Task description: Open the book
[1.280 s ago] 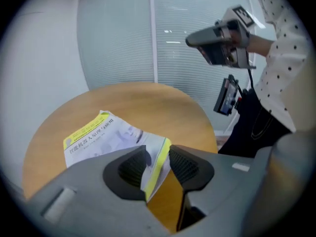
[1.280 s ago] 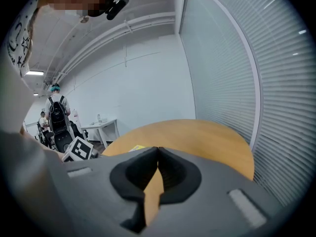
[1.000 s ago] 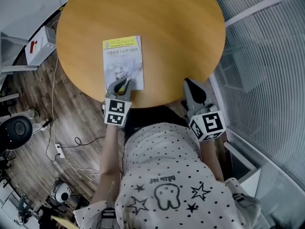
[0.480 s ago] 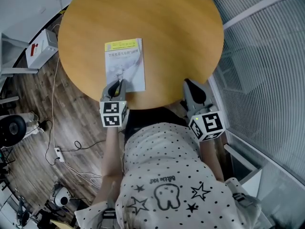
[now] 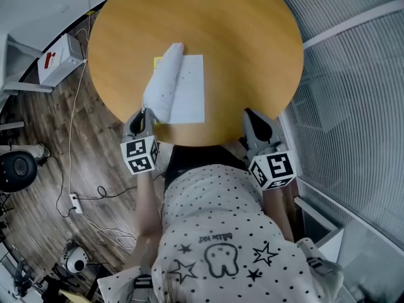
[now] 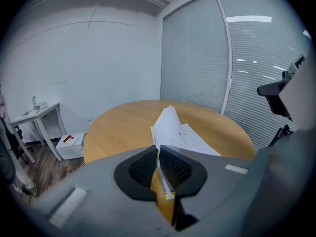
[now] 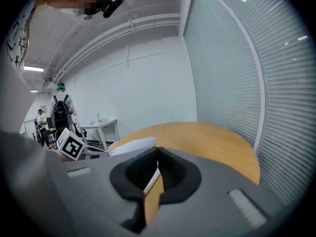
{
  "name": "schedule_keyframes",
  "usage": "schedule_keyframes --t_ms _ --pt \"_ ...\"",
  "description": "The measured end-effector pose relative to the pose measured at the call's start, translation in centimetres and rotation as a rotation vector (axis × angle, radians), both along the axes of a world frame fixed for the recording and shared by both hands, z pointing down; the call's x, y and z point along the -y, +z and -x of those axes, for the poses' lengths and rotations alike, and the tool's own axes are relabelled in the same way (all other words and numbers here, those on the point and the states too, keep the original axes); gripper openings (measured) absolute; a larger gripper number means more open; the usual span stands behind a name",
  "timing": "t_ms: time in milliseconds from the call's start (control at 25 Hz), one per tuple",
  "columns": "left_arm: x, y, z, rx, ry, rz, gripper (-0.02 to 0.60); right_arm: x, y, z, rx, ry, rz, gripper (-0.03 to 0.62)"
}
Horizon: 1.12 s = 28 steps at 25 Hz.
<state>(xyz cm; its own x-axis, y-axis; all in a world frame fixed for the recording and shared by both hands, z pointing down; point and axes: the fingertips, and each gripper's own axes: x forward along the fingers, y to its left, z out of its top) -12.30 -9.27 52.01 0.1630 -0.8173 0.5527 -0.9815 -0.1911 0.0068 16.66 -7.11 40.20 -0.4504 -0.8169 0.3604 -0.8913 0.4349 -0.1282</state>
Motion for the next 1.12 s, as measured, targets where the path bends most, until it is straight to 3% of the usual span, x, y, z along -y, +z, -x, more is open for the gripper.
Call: schedule_keyframes --t_ms 760,1120 --pt "-0.9 -0.2 9.0 -0.037 -0.127 0.014 0.029 0.6 -1.2 7.7 -0.008 -0.02 0.004 0.003" --pt "-1.4 1.1 9.4 -0.021 -0.166 0.033 0.029 1.2 -0.7 7.0 -0.006 -0.025 0.004 0.004"
